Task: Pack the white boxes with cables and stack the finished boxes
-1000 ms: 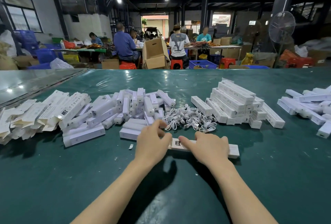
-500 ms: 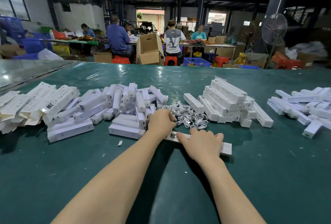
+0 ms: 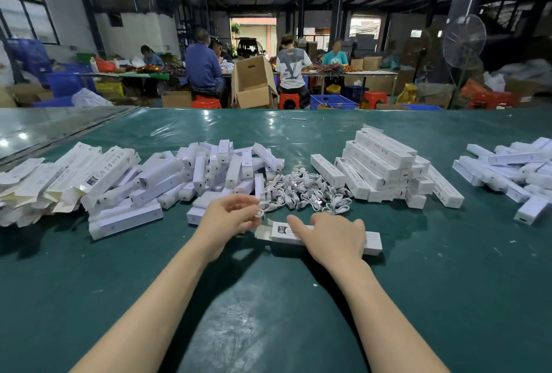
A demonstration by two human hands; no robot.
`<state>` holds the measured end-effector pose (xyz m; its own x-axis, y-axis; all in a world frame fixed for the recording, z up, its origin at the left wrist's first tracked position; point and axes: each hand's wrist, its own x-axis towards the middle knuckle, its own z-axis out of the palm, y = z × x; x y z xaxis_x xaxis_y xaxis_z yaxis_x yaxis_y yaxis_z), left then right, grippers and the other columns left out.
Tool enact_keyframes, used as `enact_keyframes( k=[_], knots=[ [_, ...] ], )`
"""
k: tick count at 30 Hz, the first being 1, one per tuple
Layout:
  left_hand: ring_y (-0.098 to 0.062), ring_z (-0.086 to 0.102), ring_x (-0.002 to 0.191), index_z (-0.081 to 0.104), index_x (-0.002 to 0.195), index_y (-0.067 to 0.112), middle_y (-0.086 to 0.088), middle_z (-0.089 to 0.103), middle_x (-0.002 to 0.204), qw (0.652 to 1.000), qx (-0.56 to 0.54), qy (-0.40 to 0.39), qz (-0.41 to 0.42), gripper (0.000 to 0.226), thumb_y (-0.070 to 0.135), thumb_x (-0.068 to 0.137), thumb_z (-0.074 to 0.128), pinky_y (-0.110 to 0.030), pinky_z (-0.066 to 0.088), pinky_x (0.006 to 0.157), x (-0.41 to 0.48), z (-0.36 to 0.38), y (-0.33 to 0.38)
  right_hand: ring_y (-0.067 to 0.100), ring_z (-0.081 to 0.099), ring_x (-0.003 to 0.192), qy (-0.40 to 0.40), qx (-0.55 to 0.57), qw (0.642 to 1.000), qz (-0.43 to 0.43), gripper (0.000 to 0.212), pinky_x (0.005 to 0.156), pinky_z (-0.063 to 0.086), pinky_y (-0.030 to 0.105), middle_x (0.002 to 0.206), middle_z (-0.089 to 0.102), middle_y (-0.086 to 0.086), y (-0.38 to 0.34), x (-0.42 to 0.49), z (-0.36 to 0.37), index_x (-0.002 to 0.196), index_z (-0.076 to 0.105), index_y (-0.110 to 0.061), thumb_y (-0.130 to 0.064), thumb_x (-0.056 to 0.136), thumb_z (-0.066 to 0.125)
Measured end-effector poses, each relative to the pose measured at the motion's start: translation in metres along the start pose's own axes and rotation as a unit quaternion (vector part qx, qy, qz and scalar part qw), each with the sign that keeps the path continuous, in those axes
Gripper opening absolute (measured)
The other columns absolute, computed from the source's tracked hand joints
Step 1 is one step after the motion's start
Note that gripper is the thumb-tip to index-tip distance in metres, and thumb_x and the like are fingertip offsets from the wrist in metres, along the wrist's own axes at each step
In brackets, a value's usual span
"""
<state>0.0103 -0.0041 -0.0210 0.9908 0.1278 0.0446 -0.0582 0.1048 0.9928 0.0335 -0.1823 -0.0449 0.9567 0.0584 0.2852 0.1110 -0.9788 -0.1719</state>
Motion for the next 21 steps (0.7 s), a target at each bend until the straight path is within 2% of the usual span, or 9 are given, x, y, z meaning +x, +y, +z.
enact_keyframes(
  k=[4, 6, 9, 10, 12, 14, 16, 19, 21],
  knots=[
    [-0.012, 0.064, 0.062, 0.062, 0.076, 0.005, -0.011, 0.068, 0.079, 0.998, 0.042, -0.037, -0.012, 0.020, -0.014, 0.078, 0.060, -0.020, 0.056, 0.061, -0.017, -0.009, -0.004, 0.022, 0.057, 0.082, -0.009, 0.002, 1.000, -0.003, 0.062, 0.074, 0.023, 0.037, 0.087, 0.067, 0.000, 0.000, 0.000, -0.001, 0.083, 0.059, -0.021, -0.070, 0.084, 0.021],
    [-0.011, 0.065, 0.064, 0.059, 0.083, 0.008, -0.007, 0.070, 0.085, 0.998, 0.050, -0.046, -0.008, 0.025, -0.017, 0.078, 0.058, -0.022, 0.056, 0.065, -0.019, -0.011, -0.003, 0.022, 0.053, 0.077, -0.009, 0.007, 1.000, -0.007, 0.059, 0.074, 0.024, 0.037, 0.087, 0.067, 0.000, 0.000, -0.001, -0.002, 0.078, 0.055, -0.022, -0.070, 0.083, 0.021],
    [-0.014, 0.065, 0.076, 0.059, 0.101, 0.020, -0.002, 0.069, 0.095, 0.992, 0.100, -0.071, 0.010, 0.040, -0.013, 0.079, 0.061, -0.023, 0.054, 0.076, -0.018, -0.010, -0.003, 0.022, 0.057, 0.084, -0.010, 0.011, 1.000, -0.013, 0.059, 0.074, 0.023, 0.037, 0.089, 0.067, 0.001, 0.000, -0.002, -0.001, 0.080, 0.057, -0.022, -0.070, 0.083, 0.022],
    [-0.014, 0.063, 0.081, 0.060, 0.102, 0.025, 0.001, 0.068, 0.096, 0.984, 0.158, -0.074, 0.035, 0.042, -0.010, 0.078, 0.064, -0.020, 0.051, 0.081, -0.019, -0.011, -0.004, 0.022, 0.058, 0.086, -0.008, 0.011, 1.000, -0.015, 0.061, 0.074, 0.023, 0.037, 0.090, 0.067, 0.001, 0.000, -0.002, -0.001, 0.082, 0.059, -0.022, -0.070, 0.084, 0.022],
    [-0.009, 0.060, 0.080, 0.064, 0.096, 0.030, 0.007, 0.068, 0.091, 0.945, 0.302, -0.078, 0.094, 0.037, -0.002, 0.077, 0.069, -0.011, 0.046, 0.078, -0.019, -0.015, -0.004, 0.021, 0.059, 0.087, -0.003, 0.013, 1.000, -0.018, 0.060, 0.073, 0.023, 0.037, 0.089, 0.067, 0.000, 0.001, -0.001, -0.001, 0.081, 0.059, -0.022, -0.070, 0.084, 0.023],
    [-0.007, 0.057, 0.074, 0.070, 0.091, 0.029, 0.004, 0.068, 0.086, 0.901, 0.408, -0.090, 0.119, 0.027, 0.006, 0.076, 0.072, -0.015, 0.045, 0.073, -0.019, -0.022, -0.003, 0.022, 0.057, 0.084, 0.000, 0.020, 1.000, -0.020, 0.058, 0.073, 0.024, 0.037, 0.087, 0.067, 0.000, 0.001, -0.001, -0.001, 0.076, 0.055, -0.023, -0.070, 0.084, 0.023],
    [-0.001, 0.055, 0.069, 0.071, 0.089, 0.028, 0.003, 0.069, 0.086, 0.881, 0.447, -0.098, 0.119, 0.020, 0.013, 0.076, 0.075, -0.017, 0.045, 0.071, -0.019, -0.028, -0.003, 0.022, 0.054, 0.078, 0.002, 0.025, 0.999, -0.021, 0.057, 0.073, 0.024, 0.036, 0.084, 0.066, 0.000, 0.002, -0.002, -0.001, 0.072, 0.052, -0.023, -0.070, 0.084, 0.023],
    [0.007, 0.053, 0.065, 0.072, 0.088, 0.029, 0.010, 0.066, 0.079, 0.874, 0.457, -0.110, 0.120, 0.021, 0.016, 0.073, 0.077, -0.010, 0.043, 0.067, -0.019, -0.030, -0.003, 0.022, 0.048, 0.072, 0.006, 0.026, 0.999, -0.019, 0.057, 0.073, 0.024, 0.036, 0.079, 0.064, -0.001, 0.002, -0.004, -0.002, 0.071, 0.052, -0.022, -0.069, 0.084, 0.022],
    [0.007, 0.053, 0.064, 0.071, 0.086, 0.033, 0.011, 0.064, 0.076, 0.874, 0.455, -0.123, 0.117, 0.024, 0.016, 0.072, 0.078, -0.012, 0.045, 0.069, -0.019, -0.029, -0.003, 0.022, 0.048, 0.072, 0.007, 0.026, 0.999, -0.019, 0.057, 0.073, 0.024, 0.036, 0.072, 0.059, -0.002, 0.002, -0.004, -0.002, 0.070, 0.053, -0.022, -0.069, 0.084, 0.022]
  ],
)
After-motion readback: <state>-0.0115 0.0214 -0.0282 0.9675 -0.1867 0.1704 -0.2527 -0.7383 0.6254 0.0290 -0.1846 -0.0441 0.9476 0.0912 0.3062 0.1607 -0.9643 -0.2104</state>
